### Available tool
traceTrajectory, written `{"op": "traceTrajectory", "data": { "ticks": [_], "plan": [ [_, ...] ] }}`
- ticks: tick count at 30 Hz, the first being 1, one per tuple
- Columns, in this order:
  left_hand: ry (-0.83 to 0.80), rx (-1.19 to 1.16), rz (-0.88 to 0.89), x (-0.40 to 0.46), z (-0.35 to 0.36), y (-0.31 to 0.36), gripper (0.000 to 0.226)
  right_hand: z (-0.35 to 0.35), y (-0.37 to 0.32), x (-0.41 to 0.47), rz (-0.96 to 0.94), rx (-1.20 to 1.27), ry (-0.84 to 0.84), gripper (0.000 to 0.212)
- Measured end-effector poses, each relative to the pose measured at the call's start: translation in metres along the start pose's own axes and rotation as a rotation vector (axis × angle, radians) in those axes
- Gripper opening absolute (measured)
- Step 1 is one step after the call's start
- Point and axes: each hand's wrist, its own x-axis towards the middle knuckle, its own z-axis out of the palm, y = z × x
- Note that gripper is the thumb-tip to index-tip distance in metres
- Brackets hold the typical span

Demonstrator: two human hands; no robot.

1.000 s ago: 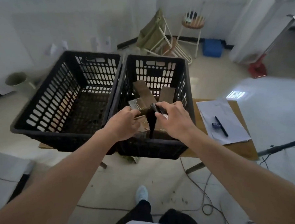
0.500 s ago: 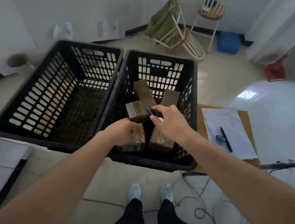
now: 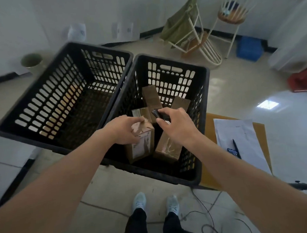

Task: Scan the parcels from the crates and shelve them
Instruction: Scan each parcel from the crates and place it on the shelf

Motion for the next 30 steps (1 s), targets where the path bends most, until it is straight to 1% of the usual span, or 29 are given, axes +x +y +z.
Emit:
{"op": "traceTrajectory", "data": {
  "ticks": [5, 10, 12, 16, 20, 23, 25, 28, 29, 30],
  "plan": [
    [0.090, -0.106, 0.030, -0.015, -0.035, 0.008, 0.078, -0.020, -0.010, 0.001, -0.053, 0.020, 0.045, 0.045],
    [0.165, -0.386, 0.018, -0.022, -0.068, 0.011, 0.070, -0.041, -0.017, -0.004, -0.127, 0.061, 0.069, 0.041],
    [0.202, -0.467, 0.008, -0.024, -0.079, 0.011, 0.071, -0.050, -0.019, -0.009, -0.164, 0.058, 0.084, 0.040],
    [0.196, -0.640, 0.014, -0.032, -0.098, 0.013, 0.077, -0.060, -0.029, -0.015, -0.212, 0.037, 0.093, 0.041],
    [0.197, -0.721, 0.043, -0.043, -0.112, 0.012, 0.082, -0.065, -0.042, -0.019, -0.265, 0.020, 0.123, 0.052],
    [0.228, -0.775, 0.067, -0.051, -0.117, 0.010, 0.080, -0.070, -0.051, -0.024, -0.308, 0.011, 0.132, 0.046],
    [0.300, -0.795, 0.077, -0.057, -0.122, 0.011, 0.076, -0.074, -0.057, -0.029, -0.337, -0.004, 0.142, 0.045],
    [0.450, -0.774, 0.076, -0.063, -0.128, 0.011, 0.080, -0.080, -0.066, -0.034, -0.359, -0.017, 0.138, 0.044],
    [0.507, -0.777, 0.072, -0.063, -0.129, 0.011, 0.076, -0.082, -0.068, -0.036, -0.361, -0.021, 0.136, 0.044],
    [0.558, -0.782, 0.079, -0.064, -0.131, 0.011, 0.066, -0.083, -0.070, -0.038, -0.365, -0.022, 0.138, 0.044]
  ]
}}
